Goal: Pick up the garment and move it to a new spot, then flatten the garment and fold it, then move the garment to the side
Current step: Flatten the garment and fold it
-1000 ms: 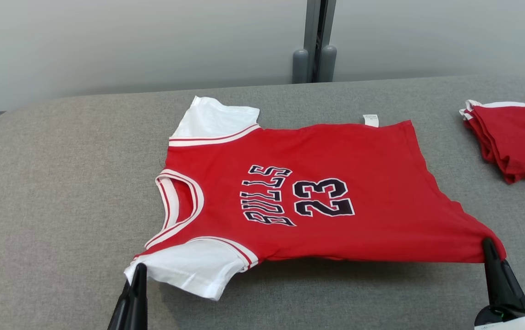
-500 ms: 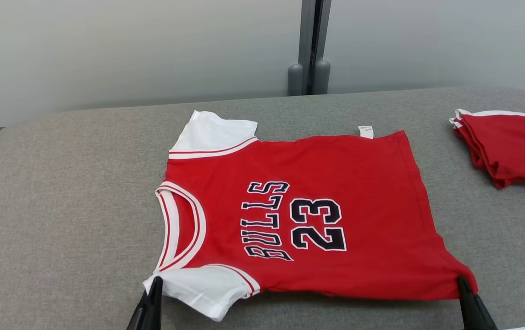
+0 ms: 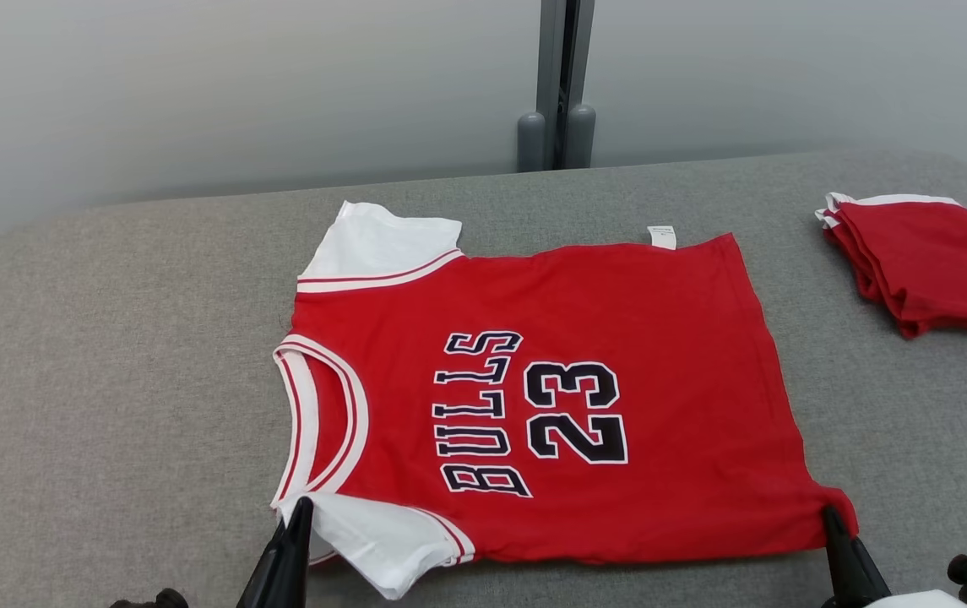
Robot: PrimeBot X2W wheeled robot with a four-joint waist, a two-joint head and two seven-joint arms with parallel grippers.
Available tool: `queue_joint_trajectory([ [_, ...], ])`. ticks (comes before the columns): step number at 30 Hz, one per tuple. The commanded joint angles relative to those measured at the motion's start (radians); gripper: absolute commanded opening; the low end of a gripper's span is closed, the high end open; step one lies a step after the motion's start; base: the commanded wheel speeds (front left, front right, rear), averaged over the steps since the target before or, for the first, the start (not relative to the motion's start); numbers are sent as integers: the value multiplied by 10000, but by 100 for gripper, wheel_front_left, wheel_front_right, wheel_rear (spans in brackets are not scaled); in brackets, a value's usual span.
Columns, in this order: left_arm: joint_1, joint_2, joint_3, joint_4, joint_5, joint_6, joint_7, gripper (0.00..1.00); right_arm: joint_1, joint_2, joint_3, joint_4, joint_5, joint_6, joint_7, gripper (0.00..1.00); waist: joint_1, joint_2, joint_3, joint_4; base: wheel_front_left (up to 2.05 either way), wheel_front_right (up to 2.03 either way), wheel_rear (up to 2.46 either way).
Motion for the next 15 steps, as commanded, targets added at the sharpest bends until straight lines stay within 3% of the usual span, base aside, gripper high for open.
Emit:
queue_joint_trajectory([
  [1,-295,23,57,65,-50,-77,-48,0,-157,-51,38,42,-2,4,17,0,0,0,50,-27,0,0,0],
  [8,-1930,116,-179,1143,211,-464,59,0,-734,-54,354,225,465,4,-13,0,0,0,436,-26,0,0,0],
  [15,-3742,-256,-86,3052,245,-688,-231,0,-1759,-52,384,789,900,4,-395,0,0,0,1043,-81,0,0,0],
])
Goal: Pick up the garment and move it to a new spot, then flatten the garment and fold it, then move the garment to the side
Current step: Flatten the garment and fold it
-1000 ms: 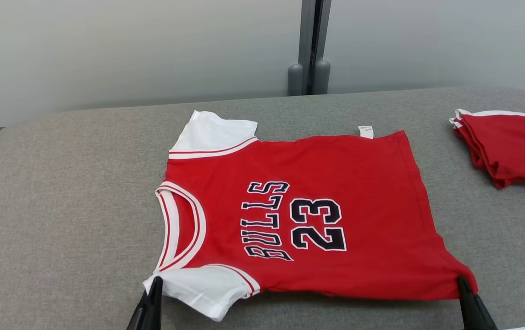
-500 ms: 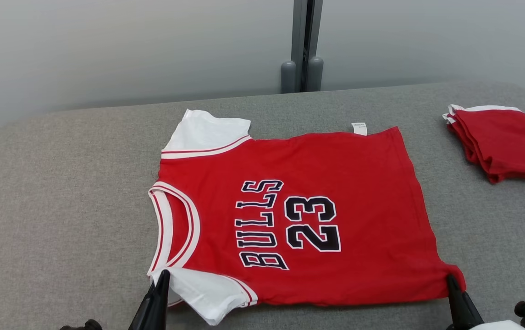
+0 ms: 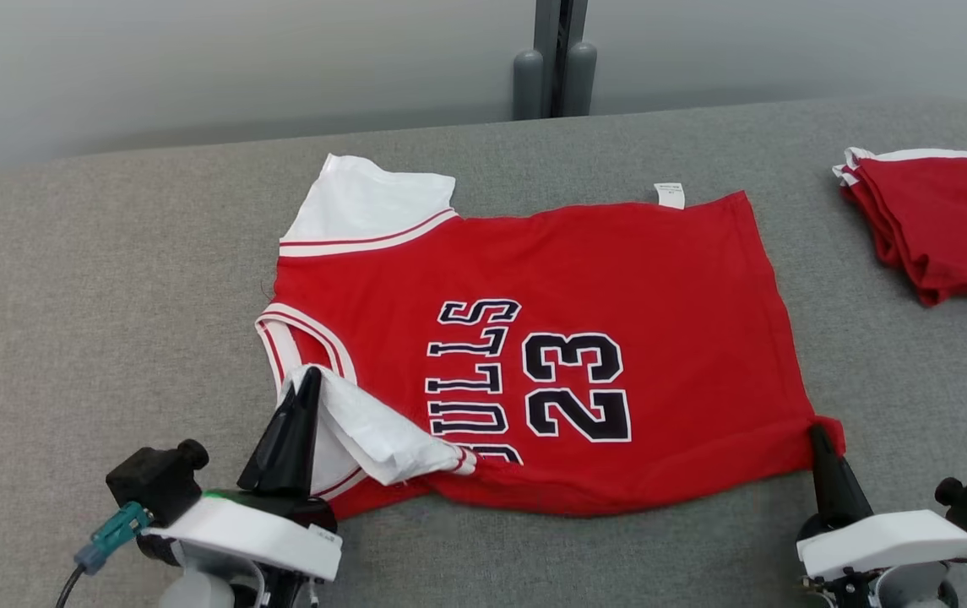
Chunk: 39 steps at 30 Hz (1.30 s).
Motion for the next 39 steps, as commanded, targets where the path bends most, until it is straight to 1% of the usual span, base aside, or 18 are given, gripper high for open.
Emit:
queue_joint_trajectory([
  [1,-328,-1,109,302,34,-69,-75,0,-261,-49,26,150,29,4,-97,0,0,0,199,-18,0,0,0],
  [6,-1243,-171,229,1672,155,-183,-248,0,-1130,-52,165,998,212,4,-320,0,0,0,503,-24,0,0,0],
  [10,-1754,-303,446,2453,253,-259,-300,0,-1680,-53,309,1638,387,4,-520,0,0,0,608,-12,0,0,0],
  [18,-2126,-546,1367,2699,694,-329,-321,0,-2316,-53,470,2269,630,4,-845,0,0,0,682,5,0,0,0],
  [25,-2370,-686,1188,3445,951,-413,-323,0,-2749,-53,654,2655,653,4,-936,0,0,0,670,-31,0,0,0],
  [26,-2423,-698,1207,3505,972,-408,-324,0,-2811,-55,671,2705,676,4,-929,16,0,0,675,-36,0,0,0],
  [27,-2481,-714,1252,3549,994,-408,-324,0,-2884,-53,686,2761,717,4,-943,43,0,0,681,-42,0,0,0],
  [28,-2542,-723,1310,3586,999,-413,-324,0,-2967,-53,706,2823,739,4,-953,76,0,0,689,-47,0,0,0],
  [29,-2594,-733,1363,3632,998,-416,-324,0,-3060,-53,726,2897,745,4,-961,100,0,0,698,-50,0,0,0],
  [30,-2594,-733,1363,3632,998,-416,-324,0,-3060,-53,726,2897,745,4,-961,100,0,0,698,-50,0,0,0],
  [31,-2633,-738,1402,3691,1017,-420,-324,11,-3159,-55,729,2993,787,4,-966,100,0,0,707,-52,0,0,0],
  [32,-2671,-745,1439,3743,1052,-423,-324,43,-3254,-55,734,3086,812,4,-972,100,0,0,717,-53,0,0,0],
  [33,-2713,-756,1475,3794,1083,-425,-324,97,-3356,-53,756,3221,844,4,-975,100,0,0,727,-52,0,0,0],
  [34,-2767,-766,1505,3839,1102,-427,-325,100,-3469,-52,783,3335,875,4,-980,100,0,0,738,-51,0,0,0],
  [39,-2876,-808,1645,3751,1126,-424,-323,100,-4130,-53,970,3839,1074,4,-988,100,0,0,808,-27,0,0,0],
])
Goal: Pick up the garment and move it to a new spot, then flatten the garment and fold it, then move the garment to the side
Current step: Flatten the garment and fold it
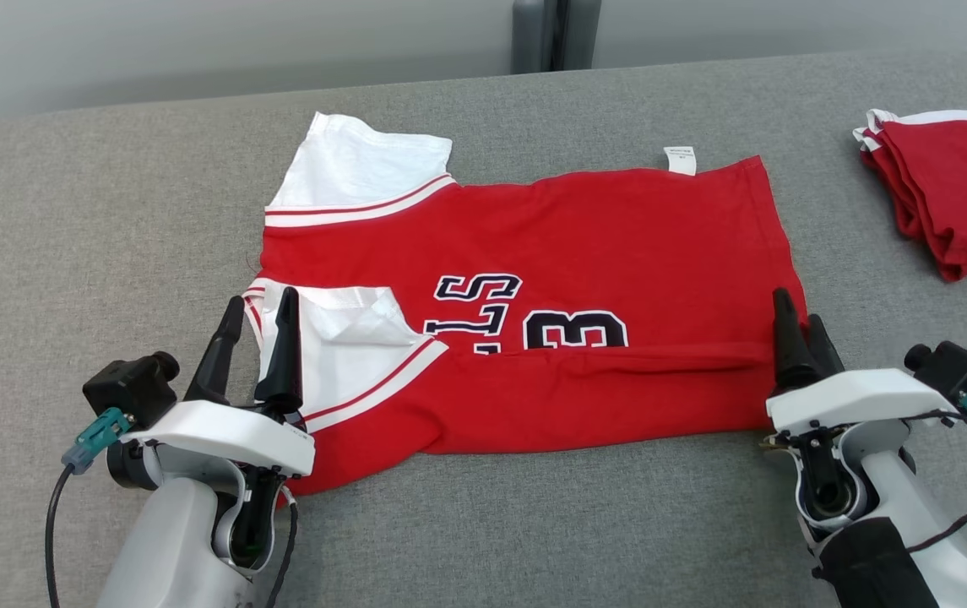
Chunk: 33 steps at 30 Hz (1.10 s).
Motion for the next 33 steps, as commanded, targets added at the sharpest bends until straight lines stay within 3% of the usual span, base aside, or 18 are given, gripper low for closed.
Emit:
queue_joint_trajectory([
  [1,-102,41,68,-118,31,-22,-40,100,-291,-55,53,105,89,4,-71,100,0,0,21,21,0,0,0],
  [5,127,39,209,-437,-32,-13,-40,100,-792,-62,-120,365,24,4,-82,100,0,0,17,75,0,0,0],
  [10,593,88,330,-1032,-172,-15,-40,100,-871,-128,-912,-27,-912,4,-84,100,0,0,-72,206,0,0,0],
  [17,1784,290,96,-1287,-422,-15,39,100,242,-147,-1771,-1870,-3336,4,-82,100,0,0,-333,294,0,0,0],
  [22,2706,507,-94,-1377,-549,142,829,100,1457,-92,-2100,-3243,-4685,4,-78,100,0,0,-557,326,0,0,0],
  [33,3723,621,-329,-1991,-853,879,2604,100,2881,-50,-2090,-4160,-4586,4,-79,100,0,0,-796,45,0,0,0],
])
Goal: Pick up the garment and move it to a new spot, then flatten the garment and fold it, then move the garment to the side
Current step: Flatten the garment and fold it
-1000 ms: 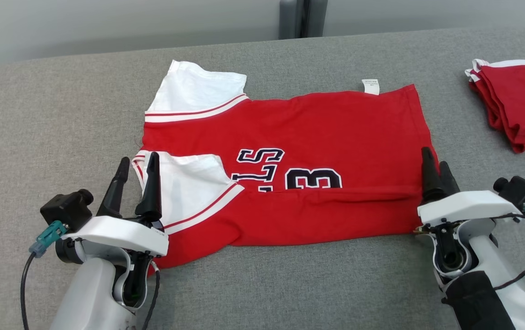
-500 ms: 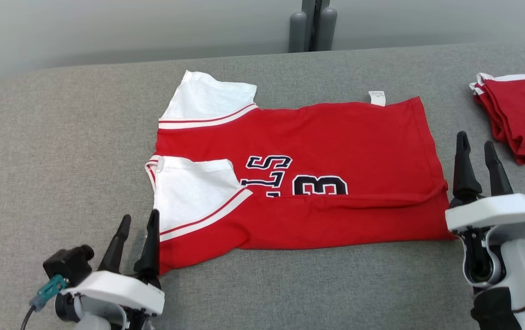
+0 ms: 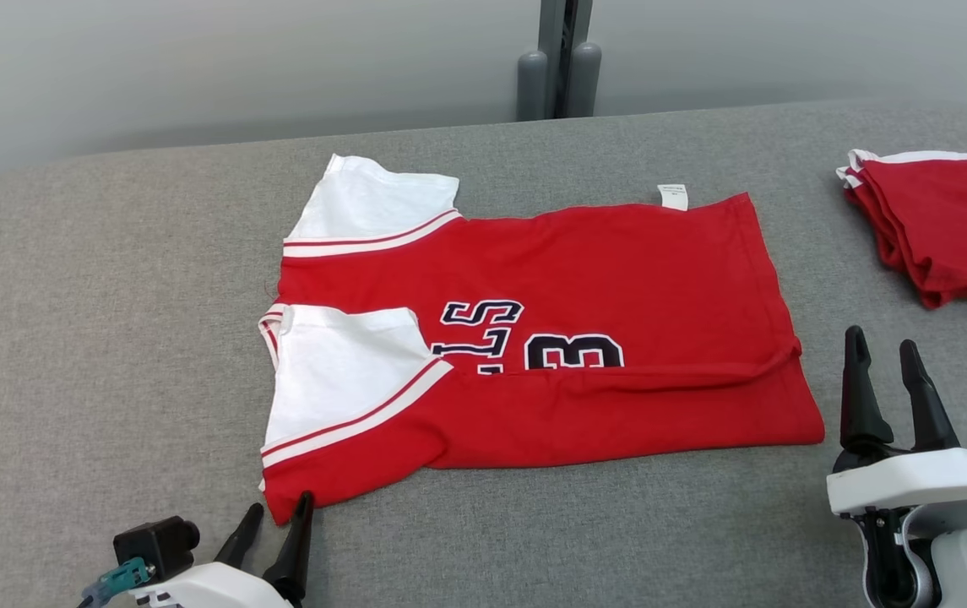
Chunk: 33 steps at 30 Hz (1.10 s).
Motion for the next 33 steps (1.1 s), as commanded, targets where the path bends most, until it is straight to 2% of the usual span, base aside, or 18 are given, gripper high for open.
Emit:
queue_joint_trajectory([
  [1,6,69,1,-41,-50,89,27,100,93,-37,16,-51,93,4,-52,100,0,0,-13,-54,0,0,0],
  [9,-292,81,-153,283,12,424,597,100,210,-39,174,313,24,4,121,100,0,0,-35,-287,0,0,0],
  [10,-333,85,-138,326,-6,433,597,96,246,-38,170,439,-40,4,231,100,0,0,-42,-300,0,0,0],
  [11,-369,86,-127,363,-23,440,577,75,269,-38,173,564,-184,4,354,100,0,0,-49,-307,0,0,0],
  [12,-410,85,-116,403,-48,434,555,44,264,-43,135,705,-329,4,462,100,0,0,-55,-309,0,0,0],
  [13,-449,87,-96,439,-60,426,504,27,265,-44,96,853,-468,4,568,100,0,0,-62,-306,0,0,0],
  [14,-474,98,-90,485,-78,399,477,0,280,-41,107,1000,-588,4,692,100,0,0,-73,-299,0,0,0],
  [25,-400,249,-68,-381,-35,266,28,0,-189,-45,244,2473,-848,4,1444,100,0,0,-107,123,0,0,0],
  [31,-283,292,-193,-1243,110,349,24,0,-775,-43,252,3518,-439,4,1750,100,0,0,-66,336,0,0,0],
  [32,-283,300,-203,-1345,120,362,-13,0,-881,-41,292,3746,-322,4,1877,98,0,0,-60,358,0,0,0],
  [33,-272,302,-219,-1426,137,390,-12,0,-971,-32,347,3960,-229,4,1959,71,0,0,-58,374,0,0,0],
])
